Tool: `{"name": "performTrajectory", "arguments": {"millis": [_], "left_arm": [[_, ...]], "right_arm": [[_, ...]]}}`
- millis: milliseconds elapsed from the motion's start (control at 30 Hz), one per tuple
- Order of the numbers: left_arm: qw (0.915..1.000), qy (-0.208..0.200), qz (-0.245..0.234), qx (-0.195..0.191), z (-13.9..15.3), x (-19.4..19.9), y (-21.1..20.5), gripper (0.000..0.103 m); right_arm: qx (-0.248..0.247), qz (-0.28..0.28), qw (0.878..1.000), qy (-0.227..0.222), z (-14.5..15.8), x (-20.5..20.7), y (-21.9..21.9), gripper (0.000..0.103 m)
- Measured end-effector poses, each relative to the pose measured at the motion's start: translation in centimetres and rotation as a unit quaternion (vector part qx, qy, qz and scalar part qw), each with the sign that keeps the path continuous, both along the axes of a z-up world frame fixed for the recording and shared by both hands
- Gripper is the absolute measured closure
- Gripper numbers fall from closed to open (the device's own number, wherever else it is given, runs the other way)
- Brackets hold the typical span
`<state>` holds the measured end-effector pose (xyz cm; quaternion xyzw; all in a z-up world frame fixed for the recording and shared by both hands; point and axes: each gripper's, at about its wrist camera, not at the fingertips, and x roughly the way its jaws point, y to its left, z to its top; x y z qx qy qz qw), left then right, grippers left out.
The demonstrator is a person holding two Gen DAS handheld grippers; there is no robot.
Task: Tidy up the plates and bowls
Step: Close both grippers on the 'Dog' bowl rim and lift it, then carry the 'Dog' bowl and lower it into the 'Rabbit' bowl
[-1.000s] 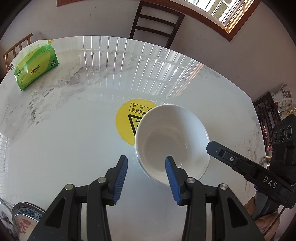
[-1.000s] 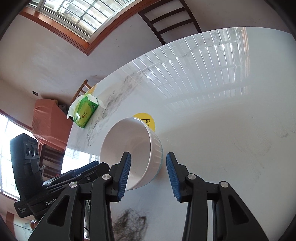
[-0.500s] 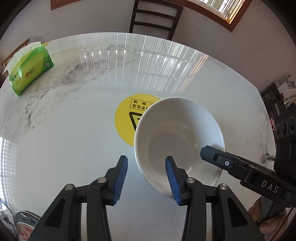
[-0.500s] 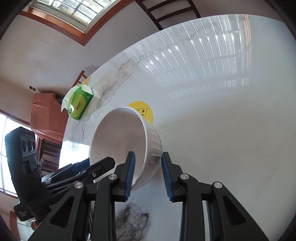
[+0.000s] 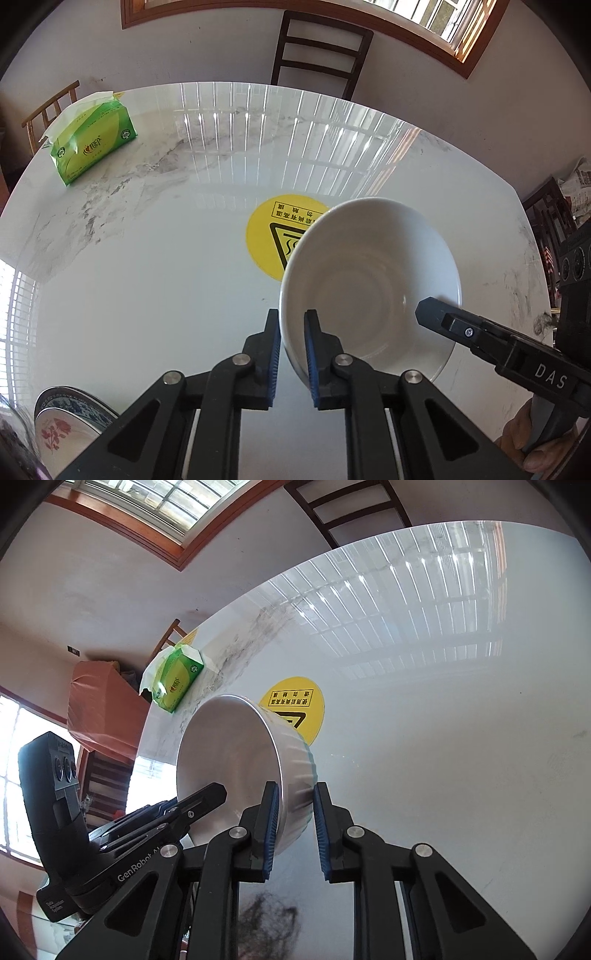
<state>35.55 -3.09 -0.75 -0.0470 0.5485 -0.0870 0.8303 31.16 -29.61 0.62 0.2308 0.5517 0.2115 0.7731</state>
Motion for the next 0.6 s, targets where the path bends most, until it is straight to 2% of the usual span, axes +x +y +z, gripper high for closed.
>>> {"name": "performTrajectory", "arguments": {"millis": [267,600], "left_arm": [[0.9996,-0.028,0.001,-0.003,2.8,-5.4,0.5,0.09],[0.9982,-0.06,-0.011,0.003,5.4,-13.3,0.8,0.09]], "right_arm": [[0.027,0.009,1.0,-0.006,2.6,-4.4,-0.2,0.085],[0.038,0.026,0.999,-0.02,5.1,-11.1,0.0,0.085]]}}
